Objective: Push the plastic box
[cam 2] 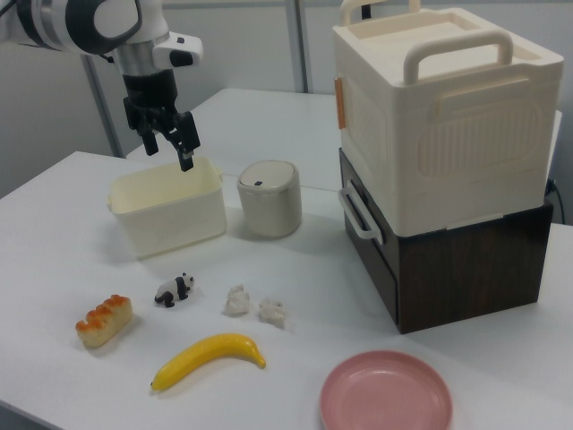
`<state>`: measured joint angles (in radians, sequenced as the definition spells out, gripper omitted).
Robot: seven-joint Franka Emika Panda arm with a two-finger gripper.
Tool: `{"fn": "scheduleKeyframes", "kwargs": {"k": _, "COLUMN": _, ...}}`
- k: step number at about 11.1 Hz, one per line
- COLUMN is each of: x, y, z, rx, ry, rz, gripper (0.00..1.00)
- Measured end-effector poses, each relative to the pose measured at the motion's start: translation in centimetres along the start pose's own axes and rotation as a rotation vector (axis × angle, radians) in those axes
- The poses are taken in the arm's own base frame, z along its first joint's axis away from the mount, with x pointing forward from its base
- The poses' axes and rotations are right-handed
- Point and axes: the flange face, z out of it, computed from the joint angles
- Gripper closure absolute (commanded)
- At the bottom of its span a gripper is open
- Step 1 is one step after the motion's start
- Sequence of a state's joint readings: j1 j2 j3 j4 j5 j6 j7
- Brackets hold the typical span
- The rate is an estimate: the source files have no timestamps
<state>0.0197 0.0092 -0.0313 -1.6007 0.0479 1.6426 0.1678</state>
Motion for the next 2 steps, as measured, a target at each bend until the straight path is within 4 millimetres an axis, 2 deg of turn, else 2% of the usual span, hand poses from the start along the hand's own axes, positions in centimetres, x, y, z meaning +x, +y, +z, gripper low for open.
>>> {"fn": "scheduleKeyframes", "kwargs": {"k": 2, "x": -0.05, "y": 0.02, "z": -0.11, "rx": 0.0, "ry": 0.002, "rz": 0.0, "gripper": 0.0}}
